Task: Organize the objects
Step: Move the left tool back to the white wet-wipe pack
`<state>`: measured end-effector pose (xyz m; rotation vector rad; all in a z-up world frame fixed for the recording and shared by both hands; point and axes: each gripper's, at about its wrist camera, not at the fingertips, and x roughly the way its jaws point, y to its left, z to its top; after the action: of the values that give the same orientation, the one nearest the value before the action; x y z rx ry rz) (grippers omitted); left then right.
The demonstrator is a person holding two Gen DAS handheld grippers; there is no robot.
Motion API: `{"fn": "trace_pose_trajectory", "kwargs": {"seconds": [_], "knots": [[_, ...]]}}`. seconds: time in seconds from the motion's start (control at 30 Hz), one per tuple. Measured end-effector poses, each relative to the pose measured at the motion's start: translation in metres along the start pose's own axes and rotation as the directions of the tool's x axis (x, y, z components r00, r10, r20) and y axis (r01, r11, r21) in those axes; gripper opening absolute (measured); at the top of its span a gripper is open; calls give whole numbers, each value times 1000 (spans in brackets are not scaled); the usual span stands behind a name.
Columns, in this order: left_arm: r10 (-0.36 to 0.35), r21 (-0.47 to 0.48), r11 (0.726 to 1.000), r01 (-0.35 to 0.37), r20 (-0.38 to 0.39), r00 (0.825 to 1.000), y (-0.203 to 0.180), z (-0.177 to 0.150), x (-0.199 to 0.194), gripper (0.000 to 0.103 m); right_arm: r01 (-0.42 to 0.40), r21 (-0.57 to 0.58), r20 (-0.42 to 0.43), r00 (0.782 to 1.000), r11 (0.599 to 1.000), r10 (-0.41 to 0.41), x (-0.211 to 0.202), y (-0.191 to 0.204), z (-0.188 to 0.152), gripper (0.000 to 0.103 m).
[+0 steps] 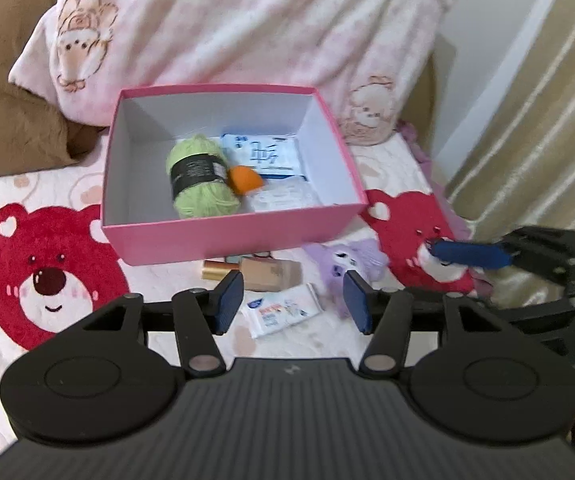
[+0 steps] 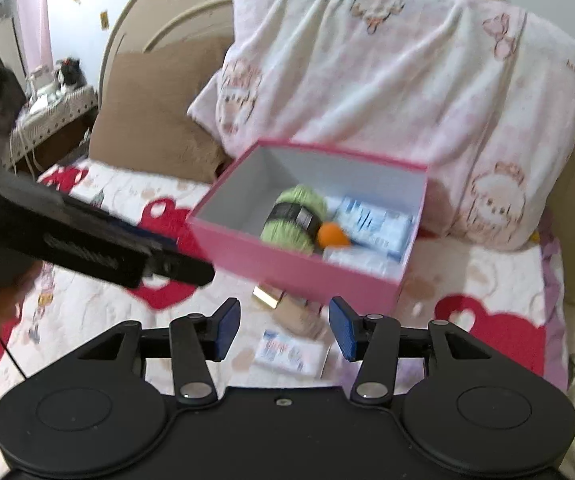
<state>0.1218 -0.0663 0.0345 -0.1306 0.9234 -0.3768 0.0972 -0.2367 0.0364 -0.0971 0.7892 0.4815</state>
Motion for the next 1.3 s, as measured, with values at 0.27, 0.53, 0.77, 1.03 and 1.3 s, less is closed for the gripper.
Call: {"fn": "trace_pose_trajectory", "kwargs": {"seconds": [0.27,0.53,0.77,1.03,1.3], "knots": [[28,23,999,-28,-9,1000,-5,-25,-1,61,-19,-25,-49,999,1000,18,13,20,-33,71],[69,51,997,-66,-72,995,3,-47,39,73,-9,-32,-87,996,999,6,51,23,-58,75],[80,-33,996,-82,-54,995,27,-62,80,83,-5,-32,-81,997,999,3,102,20,-74,75],[51,-62,997,-54,-53,997,47,-79,121,81,54,69,-42,998,996,-51,141,6,-102,75],[20,-101,995,-20,-2,1000,51,-83,154,77,66,122,15,998,990,-68,157,-10,-121,86]]}}
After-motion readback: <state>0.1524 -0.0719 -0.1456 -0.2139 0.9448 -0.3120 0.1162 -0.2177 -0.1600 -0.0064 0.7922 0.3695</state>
